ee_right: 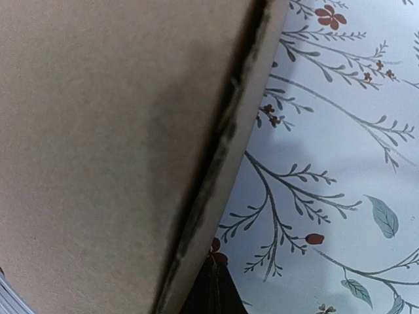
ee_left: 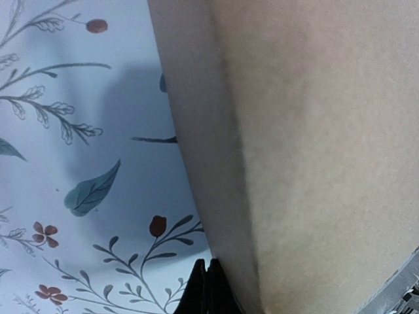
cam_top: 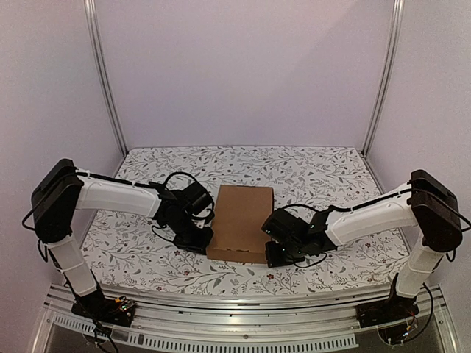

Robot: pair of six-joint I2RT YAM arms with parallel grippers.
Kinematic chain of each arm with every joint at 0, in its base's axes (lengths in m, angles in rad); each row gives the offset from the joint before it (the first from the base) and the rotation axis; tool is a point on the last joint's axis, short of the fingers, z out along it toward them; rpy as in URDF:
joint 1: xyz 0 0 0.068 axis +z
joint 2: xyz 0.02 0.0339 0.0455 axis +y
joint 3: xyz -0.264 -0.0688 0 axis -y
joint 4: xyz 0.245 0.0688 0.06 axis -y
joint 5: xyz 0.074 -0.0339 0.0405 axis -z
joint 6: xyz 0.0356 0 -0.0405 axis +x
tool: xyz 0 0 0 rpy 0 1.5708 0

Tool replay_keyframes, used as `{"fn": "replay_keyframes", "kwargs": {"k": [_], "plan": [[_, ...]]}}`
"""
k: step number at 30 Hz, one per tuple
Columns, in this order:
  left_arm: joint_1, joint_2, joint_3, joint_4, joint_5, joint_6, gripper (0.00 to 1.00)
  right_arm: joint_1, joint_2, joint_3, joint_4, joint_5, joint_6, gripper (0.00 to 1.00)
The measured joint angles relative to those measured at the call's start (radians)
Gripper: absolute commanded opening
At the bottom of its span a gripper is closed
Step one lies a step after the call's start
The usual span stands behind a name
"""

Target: Fold the paper box

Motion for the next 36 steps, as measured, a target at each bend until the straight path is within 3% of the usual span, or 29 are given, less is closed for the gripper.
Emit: {"fn": "replay_keyframes", "kwargs": {"k": [10,15,26,30,32,34,36], "plan": [[-0.018,0.007,0.001,0.002,-0.015,-0.013,0.0,0.0,-0.018,-0.022,0.006,0.005,0.006,0.0],[-0.021,0.005,0.001,0.0,-0.016,0.0,0.02,0.0,-0.039,-0.029,-0.012,0.01,-0.013,0.06],[-0.005,-0.102,0.064,-0.06,-0.099,0.076,0.24,-0.053,-0.236,-0.037,-0.092,0.098,-0.122,0.33],[-0.003,-0.156,0.104,-0.092,-0.167,0.106,0.39,-0.08,-0.329,-0.037,-0.121,0.139,-0.17,0.56],[-0.002,-0.19,0.117,-0.111,-0.203,0.122,0.5,-0.092,-0.381,-0.037,-0.137,0.171,-0.211,0.74],[-0.002,-0.237,0.132,-0.137,-0.241,0.135,0.6,-0.099,-0.426,-0.03,-0.16,0.205,-0.247,0.97],[-0.001,-0.285,0.154,-0.158,-0.276,0.159,0.68,-0.101,-0.468,-0.014,-0.183,0.241,-0.278,0.99]]}}
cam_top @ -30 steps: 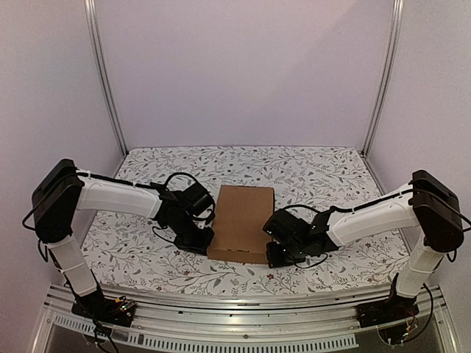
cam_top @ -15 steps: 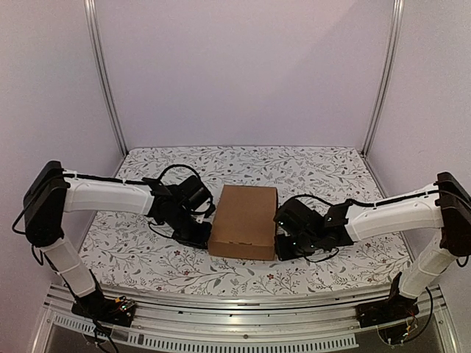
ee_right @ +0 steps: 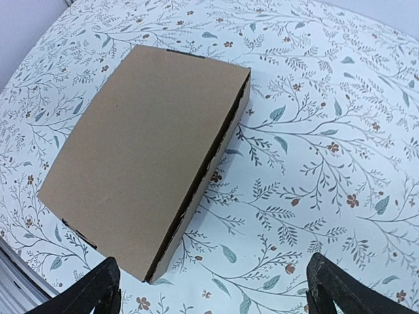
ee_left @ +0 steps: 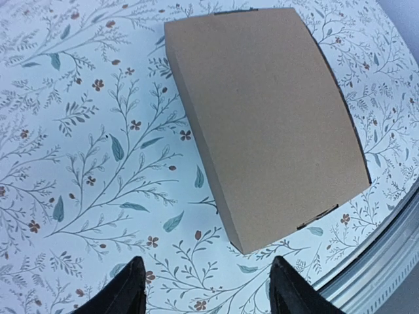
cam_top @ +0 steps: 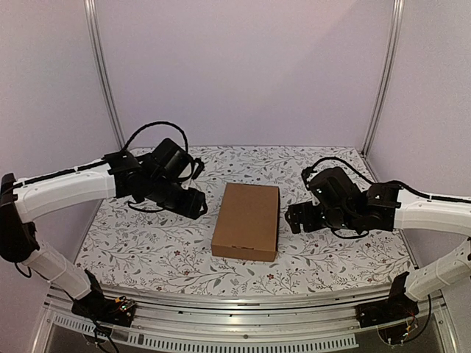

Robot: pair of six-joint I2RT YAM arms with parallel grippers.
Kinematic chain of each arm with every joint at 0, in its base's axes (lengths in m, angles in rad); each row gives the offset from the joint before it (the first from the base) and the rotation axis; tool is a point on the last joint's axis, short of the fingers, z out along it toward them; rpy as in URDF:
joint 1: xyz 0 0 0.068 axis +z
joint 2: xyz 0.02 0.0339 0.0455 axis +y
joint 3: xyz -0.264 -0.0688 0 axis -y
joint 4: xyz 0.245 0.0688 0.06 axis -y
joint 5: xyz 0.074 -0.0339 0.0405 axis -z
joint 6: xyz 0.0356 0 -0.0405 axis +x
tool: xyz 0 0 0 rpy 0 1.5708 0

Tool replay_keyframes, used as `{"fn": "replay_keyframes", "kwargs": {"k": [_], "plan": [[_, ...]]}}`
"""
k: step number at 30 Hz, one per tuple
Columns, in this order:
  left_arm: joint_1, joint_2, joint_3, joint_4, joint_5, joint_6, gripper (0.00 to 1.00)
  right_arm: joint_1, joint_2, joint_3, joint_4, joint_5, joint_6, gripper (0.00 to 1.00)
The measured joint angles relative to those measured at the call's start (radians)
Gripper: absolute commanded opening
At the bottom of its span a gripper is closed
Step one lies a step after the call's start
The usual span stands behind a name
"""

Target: Fold the paper box

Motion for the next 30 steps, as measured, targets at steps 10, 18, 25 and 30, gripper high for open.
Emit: {"fn": "replay_keyframes", "kwargs": {"k": [10,18,25,30], "plan": [[0.01,-0.174,0.17,-0.088,-0.126,0.125,1.0,-0.004,-0.168,0.063,-0.09,0.147,-0.116,0.99],[0.01,-0.334,0.042,-0.012,-0.143,0.249,1.0,-0.004,-0.369,0.061,-0.185,0.317,-0.067,0.99],[0.01,-0.409,-0.073,0.072,-0.163,0.335,1.0,-0.004,-0.505,0.025,-0.221,0.438,-0.063,0.99],[0.011,-0.397,-0.1,0.115,-0.167,0.362,0.99,-0.004,-0.519,0.025,-0.244,0.454,-0.075,0.99]]}}
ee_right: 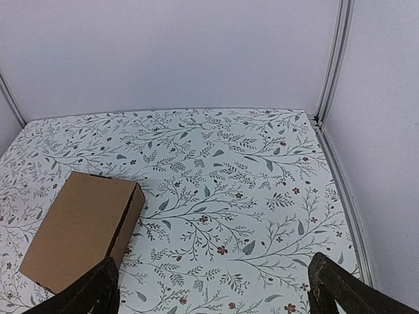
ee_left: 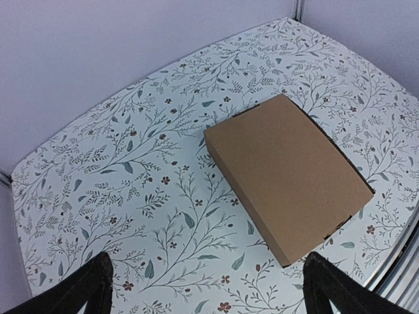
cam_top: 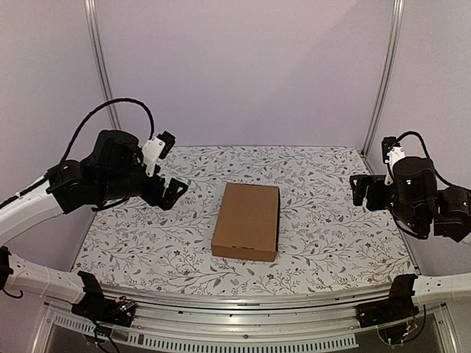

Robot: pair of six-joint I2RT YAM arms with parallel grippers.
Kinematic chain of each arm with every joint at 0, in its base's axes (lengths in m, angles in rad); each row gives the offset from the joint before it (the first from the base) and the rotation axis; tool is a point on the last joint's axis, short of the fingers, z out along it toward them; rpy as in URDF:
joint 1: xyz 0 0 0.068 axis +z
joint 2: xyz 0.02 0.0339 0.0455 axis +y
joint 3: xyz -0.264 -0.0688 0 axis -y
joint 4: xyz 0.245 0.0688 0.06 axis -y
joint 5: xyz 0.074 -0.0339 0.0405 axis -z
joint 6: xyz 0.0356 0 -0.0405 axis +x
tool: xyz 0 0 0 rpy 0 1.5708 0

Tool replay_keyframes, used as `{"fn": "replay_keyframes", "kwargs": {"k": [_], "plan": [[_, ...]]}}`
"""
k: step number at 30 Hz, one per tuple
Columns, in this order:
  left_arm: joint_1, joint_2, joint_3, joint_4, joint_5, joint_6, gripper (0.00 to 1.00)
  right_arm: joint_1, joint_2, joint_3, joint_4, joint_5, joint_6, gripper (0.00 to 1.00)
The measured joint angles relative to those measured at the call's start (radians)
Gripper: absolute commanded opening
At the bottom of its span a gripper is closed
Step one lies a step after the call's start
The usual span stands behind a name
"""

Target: Fold the paper box

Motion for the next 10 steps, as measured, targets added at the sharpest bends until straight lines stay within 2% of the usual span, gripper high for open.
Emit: {"fn": "replay_keyframes", "kwargs": {"k": [5,10], "plan": [[0.016,0.003,-0.022,0.029,0.008,0.014,0.99,0.0,0.01,0.0,-0.016,0.03,-0.03,0.99],[0.077,0.002,-0.021,0.05,0.052,0.014,1.0,0.0,0.034,0.0,-0.018,0.035,-0.033,0.99]]}}
